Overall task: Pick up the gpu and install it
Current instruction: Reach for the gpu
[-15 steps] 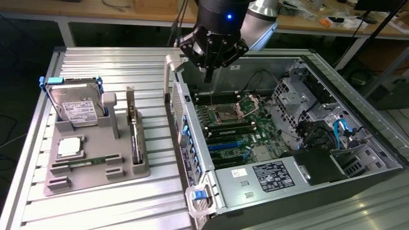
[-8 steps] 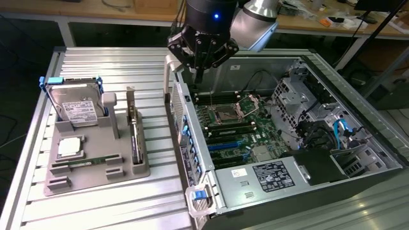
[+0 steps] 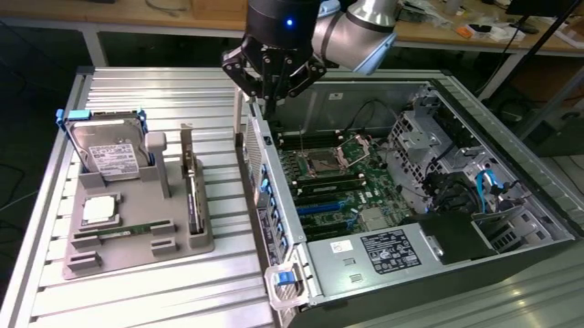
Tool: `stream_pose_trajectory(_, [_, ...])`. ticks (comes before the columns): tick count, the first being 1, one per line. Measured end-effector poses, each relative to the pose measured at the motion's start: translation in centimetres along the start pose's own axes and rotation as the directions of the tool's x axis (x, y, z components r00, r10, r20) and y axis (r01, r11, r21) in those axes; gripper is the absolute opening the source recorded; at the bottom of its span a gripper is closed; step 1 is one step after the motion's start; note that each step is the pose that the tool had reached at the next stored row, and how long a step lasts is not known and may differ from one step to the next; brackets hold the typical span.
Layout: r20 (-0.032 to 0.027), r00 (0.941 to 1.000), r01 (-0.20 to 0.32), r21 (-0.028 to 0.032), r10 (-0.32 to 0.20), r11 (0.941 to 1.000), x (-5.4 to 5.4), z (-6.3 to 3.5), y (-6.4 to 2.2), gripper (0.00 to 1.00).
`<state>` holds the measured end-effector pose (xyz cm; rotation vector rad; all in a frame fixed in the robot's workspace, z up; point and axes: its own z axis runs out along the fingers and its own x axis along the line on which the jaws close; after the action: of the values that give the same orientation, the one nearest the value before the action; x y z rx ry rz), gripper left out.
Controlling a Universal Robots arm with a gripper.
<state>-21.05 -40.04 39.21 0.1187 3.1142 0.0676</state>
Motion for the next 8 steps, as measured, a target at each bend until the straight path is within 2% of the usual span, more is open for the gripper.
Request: stream_pose_trajectory(8, [-0.003,1.0,0.0,0.0002,0.0,1.0,2.6,0.06,-0.31,0.11])
